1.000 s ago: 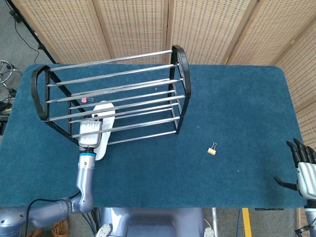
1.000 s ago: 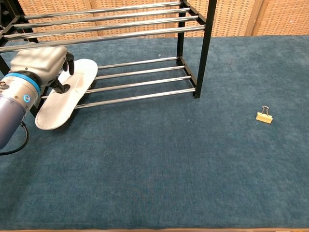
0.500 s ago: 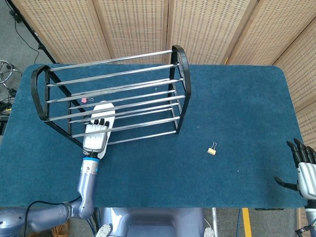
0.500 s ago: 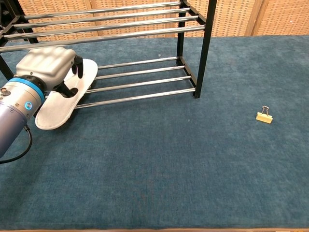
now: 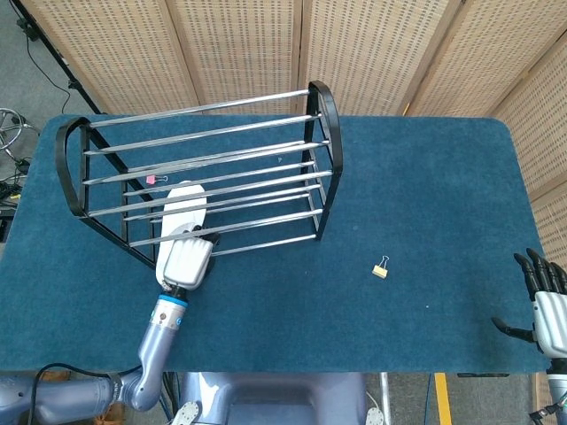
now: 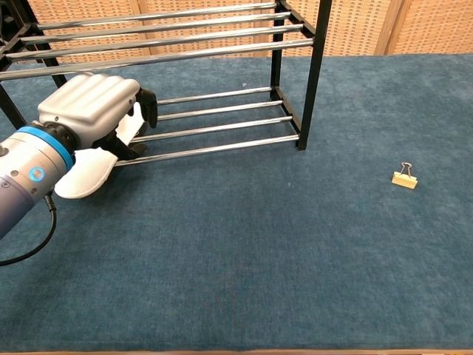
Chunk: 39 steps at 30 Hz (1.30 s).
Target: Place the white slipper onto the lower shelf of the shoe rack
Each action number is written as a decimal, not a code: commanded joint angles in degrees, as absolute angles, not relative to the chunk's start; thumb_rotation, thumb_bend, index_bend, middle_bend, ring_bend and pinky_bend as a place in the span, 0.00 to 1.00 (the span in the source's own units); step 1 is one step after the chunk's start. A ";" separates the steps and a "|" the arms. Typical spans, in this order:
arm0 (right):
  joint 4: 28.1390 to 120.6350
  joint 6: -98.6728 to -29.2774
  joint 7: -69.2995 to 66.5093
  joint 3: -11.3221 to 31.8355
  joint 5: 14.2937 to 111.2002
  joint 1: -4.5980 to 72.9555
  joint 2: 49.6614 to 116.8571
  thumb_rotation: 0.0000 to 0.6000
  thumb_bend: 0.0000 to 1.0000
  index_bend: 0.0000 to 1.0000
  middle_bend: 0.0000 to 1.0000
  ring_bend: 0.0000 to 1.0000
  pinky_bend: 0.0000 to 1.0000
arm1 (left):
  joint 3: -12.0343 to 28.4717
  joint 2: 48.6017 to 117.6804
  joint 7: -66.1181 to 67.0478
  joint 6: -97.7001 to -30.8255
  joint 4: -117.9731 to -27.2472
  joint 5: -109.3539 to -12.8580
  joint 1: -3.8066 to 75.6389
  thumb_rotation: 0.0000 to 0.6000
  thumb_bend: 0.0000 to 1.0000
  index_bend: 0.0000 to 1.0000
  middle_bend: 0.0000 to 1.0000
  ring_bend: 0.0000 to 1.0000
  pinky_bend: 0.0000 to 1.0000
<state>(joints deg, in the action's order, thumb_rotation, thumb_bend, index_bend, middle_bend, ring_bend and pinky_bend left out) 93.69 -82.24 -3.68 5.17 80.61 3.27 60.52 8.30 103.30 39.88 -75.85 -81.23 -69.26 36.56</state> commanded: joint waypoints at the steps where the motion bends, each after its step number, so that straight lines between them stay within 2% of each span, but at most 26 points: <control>1: 93.71 -82.20 -3.49 5.12 80.68 3.32 60.60 1.00 0.00 0.00 0.00 0.00 0.00 | 6.25 100.47 36.22 -73.92 -83.31 -72.77 36.50 1.00 0.29 0.48 0.40 0.37 0.60; 7: 93.91 -82.31 -2.90 5.07 80.78 3.32 60.72 1.00 0.00 0.00 0.00 0.00 0.00 | 2.17 95.15 25.98 -70.09 -83.56 -80.67 37.30 1.00 0.29 0.48 0.38 0.36 0.57; 12: 94.01 -82.35 -2.55 5.02 80.78 3.30 60.76 1.00 0.00 0.00 0.00 0.00 0.00 | -1.93 91.02 10.16 -70.05 -82.76 -89.97 37.69 1.00 0.28 0.47 0.36 0.31 0.51; 16: 94.15 -82.40 -2.20 4.95 80.89 3.30 60.81 1.00 0.00 0.00 0.00 0.00 0.00 | -5.38 87.89 0.81 -74.48 -80.88 -97.91 37.08 1.00 0.28 0.47 0.35 0.29 0.48; 23: 94.57 -82.46 -0.90 4.61 81.46 3.39 61.27 1.00 0.00 0.00 0.00 0.00 0.00 | -11.23 81.36 -10.66 -83.64 -79.90 -105.95 33.29 1.00 0.28 0.46 0.34 0.28 0.48; 29: 95.02 -82.50 0.38 4.15 82.20 3.46 61.63 1.00 0.00 0.00 0.00 0.00 0.00 | -16.48 75.14 -16.56 -89.69 -79.19 -110.44 29.32 1.00 0.26 0.37 0.26 0.22 0.39; 39: 95.64 -83.34 0.64 3.93 82.94 3.14 61.48 1.00 0.00 0.00 0.00 0.00 0.00 | -19.89 66.61 -18.51 -103.60 -74.15 -109.17 16.82 1.00 0.26 0.36 0.26 0.20 0.37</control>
<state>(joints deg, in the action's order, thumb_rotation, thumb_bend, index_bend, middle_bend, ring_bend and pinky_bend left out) 95.61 -83.32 0.66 3.95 82.92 3.15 61.50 -19.07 68.17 -17.38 -101.02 -76.27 -110.51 19.96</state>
